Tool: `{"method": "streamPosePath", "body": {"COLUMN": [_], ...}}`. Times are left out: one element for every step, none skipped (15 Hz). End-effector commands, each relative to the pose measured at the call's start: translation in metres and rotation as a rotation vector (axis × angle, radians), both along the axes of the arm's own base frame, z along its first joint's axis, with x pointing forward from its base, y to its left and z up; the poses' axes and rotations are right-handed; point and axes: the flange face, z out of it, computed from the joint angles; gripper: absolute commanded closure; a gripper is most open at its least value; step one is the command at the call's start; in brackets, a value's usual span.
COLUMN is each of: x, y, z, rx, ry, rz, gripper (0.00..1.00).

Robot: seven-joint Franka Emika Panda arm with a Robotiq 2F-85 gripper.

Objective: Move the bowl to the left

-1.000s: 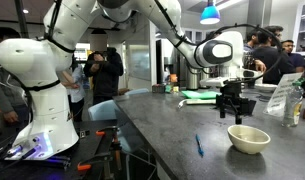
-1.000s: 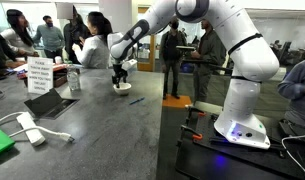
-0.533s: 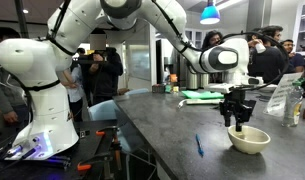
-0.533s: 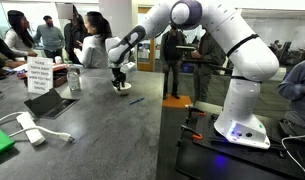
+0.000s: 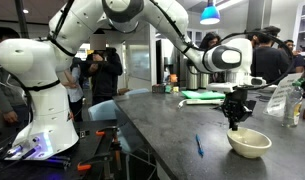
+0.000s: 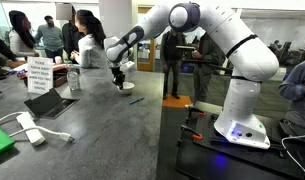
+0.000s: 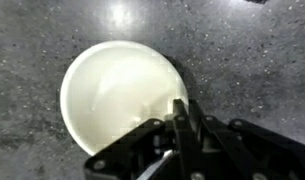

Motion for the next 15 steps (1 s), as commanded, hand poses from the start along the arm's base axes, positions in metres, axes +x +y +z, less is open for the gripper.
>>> {"method": "streamPosePath", "body": {"x": [0.003,0.004,0.005,0.007,-0.006,-0.007,-0.009,-0.01,-0.012,-0.014,-0.016,-0.019,-0.023,-0.028,-0.037], "y": [-0.002,-0.003,-0.003,-0.003,0.012,0.019,0.03,0.045,0.06,0.08,0.098,0.117,0.134,0.149,0.165], "z": [0.002,0.002,0.002,0.003,0.01,0.014,0.019,0.024,0.031,0.039,0.047,0.057,0.064,0.07,0.071], "rx": [0.022,0.013,0.008,-0.003,0.006,-0.002,0.008,0.017,0.01,0.012,0.011,0.002,-0.001,-0.014,-0.019], "ry": [0.046,0.047,0.041,0.031,0.026,0.018,0.007,-0.007,-0.022,-0.04,-0.053,-0.061,-0.06,-0.058,-0.047], "rz": [0.005,-0.012,-0.009,-0.012,-0.025,-0.029,-0.028,-0.024,-0.02,-0.001,0.017,0.042,0.067,0.078,0.081], "gripper": [0.98,0.98,0.98,0.98,0.98,0.98,0.98,0.98,0.98,0.98,0.98,0.98,0.98,0.98,0.98]}}
